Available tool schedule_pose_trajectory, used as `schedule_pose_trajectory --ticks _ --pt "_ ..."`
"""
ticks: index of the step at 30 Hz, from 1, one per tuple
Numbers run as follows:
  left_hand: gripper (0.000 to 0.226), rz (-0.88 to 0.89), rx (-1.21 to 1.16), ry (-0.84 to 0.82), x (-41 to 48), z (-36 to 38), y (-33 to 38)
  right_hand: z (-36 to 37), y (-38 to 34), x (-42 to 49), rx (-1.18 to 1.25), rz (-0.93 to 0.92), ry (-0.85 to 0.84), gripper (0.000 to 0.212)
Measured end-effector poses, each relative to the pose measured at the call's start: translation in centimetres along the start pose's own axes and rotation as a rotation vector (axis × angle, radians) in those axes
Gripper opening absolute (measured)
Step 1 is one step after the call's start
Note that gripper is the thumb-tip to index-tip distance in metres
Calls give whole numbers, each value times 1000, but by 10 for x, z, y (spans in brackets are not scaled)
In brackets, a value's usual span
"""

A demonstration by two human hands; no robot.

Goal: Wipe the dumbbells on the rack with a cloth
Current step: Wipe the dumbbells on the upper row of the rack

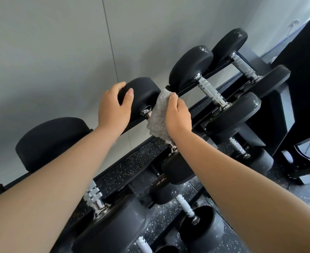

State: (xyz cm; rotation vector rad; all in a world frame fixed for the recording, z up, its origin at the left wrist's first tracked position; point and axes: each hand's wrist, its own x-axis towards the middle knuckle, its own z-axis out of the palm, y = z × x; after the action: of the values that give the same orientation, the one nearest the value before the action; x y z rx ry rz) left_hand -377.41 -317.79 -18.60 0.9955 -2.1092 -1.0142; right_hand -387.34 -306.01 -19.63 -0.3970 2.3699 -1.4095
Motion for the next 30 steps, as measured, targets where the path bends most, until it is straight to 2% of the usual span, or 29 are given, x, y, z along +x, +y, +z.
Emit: schedule_pose_trajectory --ticks 3,8,12,16,19,22,30 --pt "37 -13 -37 12 5 4 6 -13 -2 3 35 -45 49 54" --pt "31 -28 -19 113 14 22 20 -55 -3 12 -47 -120 103 50" --pt "32 14 103 181 19 41 31 -97 -7 16 -120 -212 155 40" --pt "31 82 276 251 14 59 50 -146 -6 27 -212 -288 281 41" --pt "30 191 366 204 9 79 65 -177 5 42 -302 -309 372 39" --pt "30 295 327 109 9 107 79 -198 18 56 -380 -315 411 41" --pt "30 365 209 -9 5 175 101 -212 45 74 -508 -318 327 48"
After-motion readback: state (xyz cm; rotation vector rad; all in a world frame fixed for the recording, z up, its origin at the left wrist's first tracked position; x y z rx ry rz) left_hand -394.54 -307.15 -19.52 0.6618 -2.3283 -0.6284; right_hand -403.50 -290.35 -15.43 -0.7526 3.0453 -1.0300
